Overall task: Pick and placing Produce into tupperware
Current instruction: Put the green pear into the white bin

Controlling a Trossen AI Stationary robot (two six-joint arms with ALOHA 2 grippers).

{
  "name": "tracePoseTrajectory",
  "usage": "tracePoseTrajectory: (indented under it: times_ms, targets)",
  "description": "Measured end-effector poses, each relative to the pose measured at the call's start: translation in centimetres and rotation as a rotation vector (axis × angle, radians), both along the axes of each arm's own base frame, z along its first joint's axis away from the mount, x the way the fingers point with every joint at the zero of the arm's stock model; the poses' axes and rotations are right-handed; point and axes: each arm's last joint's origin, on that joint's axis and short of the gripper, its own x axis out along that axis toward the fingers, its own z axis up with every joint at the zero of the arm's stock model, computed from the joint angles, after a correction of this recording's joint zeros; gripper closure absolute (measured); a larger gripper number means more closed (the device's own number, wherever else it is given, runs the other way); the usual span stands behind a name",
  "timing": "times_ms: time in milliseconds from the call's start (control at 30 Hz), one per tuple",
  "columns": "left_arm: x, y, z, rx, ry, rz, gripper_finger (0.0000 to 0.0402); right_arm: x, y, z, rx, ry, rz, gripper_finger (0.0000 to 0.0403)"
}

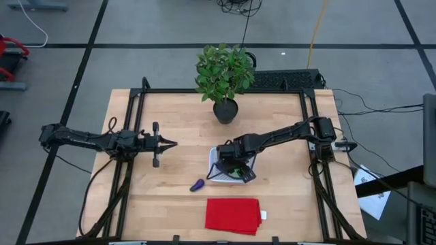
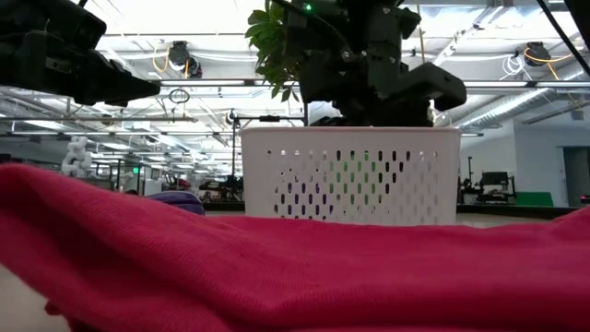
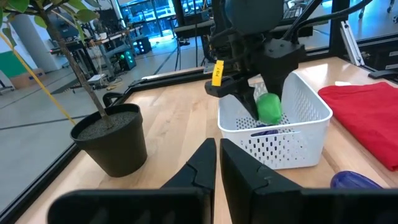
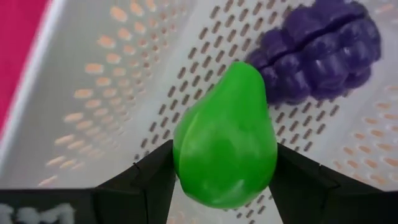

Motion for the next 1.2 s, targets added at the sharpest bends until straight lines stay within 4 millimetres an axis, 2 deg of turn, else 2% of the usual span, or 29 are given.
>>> tracePoseTrajectory:
  times_ms: [233,500,900,1200]
  targets:
    - [0.0,0.0,0.0,0.000,0.000,0.000,0.0376,0.0,0.0,-0.2,0.004,0.002,-0.039,0.0192]
    - [0.0,0.0,0.0,0.000,0.000,0.000,0.0376,-0.9,-0.1,-1.8,-0.004,0.036,-0.050,0.0192]
    - [0.0,0.0,0.0,0.011,0.001,-0.001,0.0376,-0.7,-0.1,-1.9,0.004,0.007,-0.035,0.0192]
    - [0.0,0.0,0.0,0.011,0.001,-0.001,0.0376,-0.6,-0.1,-1.9,0.007,0.003,-0.040,0.0173]
